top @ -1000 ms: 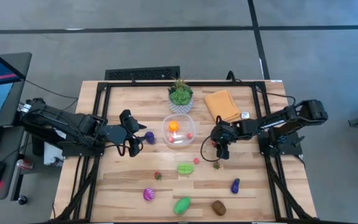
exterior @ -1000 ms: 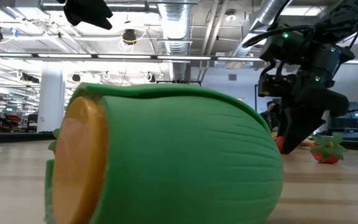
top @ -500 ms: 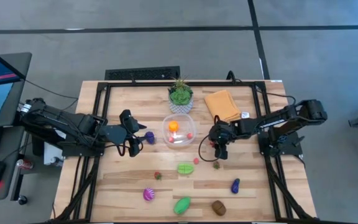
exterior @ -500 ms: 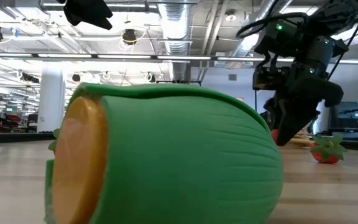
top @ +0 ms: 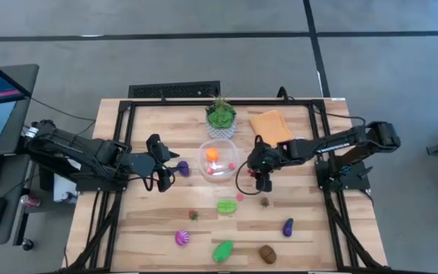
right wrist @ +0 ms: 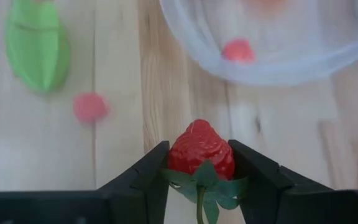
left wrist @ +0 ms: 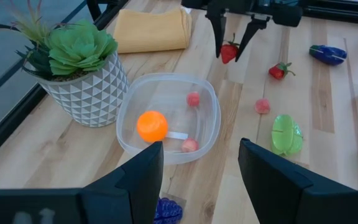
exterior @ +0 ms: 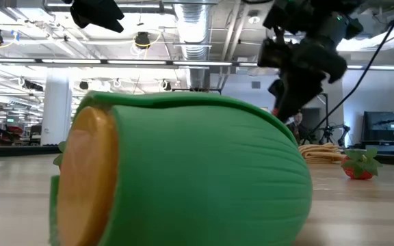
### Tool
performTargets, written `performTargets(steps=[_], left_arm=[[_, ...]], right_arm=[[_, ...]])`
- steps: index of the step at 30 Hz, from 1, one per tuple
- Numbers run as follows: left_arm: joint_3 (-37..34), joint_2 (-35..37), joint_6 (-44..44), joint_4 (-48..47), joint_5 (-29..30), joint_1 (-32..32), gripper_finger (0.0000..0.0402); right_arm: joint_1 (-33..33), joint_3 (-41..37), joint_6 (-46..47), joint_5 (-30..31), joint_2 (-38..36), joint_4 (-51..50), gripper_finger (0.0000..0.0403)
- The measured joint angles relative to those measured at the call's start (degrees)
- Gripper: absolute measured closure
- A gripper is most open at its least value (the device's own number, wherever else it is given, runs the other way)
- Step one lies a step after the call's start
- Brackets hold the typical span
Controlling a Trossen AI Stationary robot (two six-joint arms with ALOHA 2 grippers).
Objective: Pick and placing Produce into tupperware
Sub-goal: Put the top right red strawberry into the transparent bin
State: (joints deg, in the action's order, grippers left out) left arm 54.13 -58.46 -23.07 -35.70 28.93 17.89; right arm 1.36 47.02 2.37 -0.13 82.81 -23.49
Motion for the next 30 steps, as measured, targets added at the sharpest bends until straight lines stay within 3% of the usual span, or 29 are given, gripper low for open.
performTargets(steps=[15,30], left_arm=[[0.0,0.0,0.0,0.0,0.2,0.2,0.0203],[0.0,0.0,-0.2,0.7,1.6,0.2,0.0203]], right_arm=[[-5.2,6.6,-4.4,0.2,0.0,0.9,0.0222],[-10.6,6.7,-4.2,0.2,1.7,14.7,0.0222]])
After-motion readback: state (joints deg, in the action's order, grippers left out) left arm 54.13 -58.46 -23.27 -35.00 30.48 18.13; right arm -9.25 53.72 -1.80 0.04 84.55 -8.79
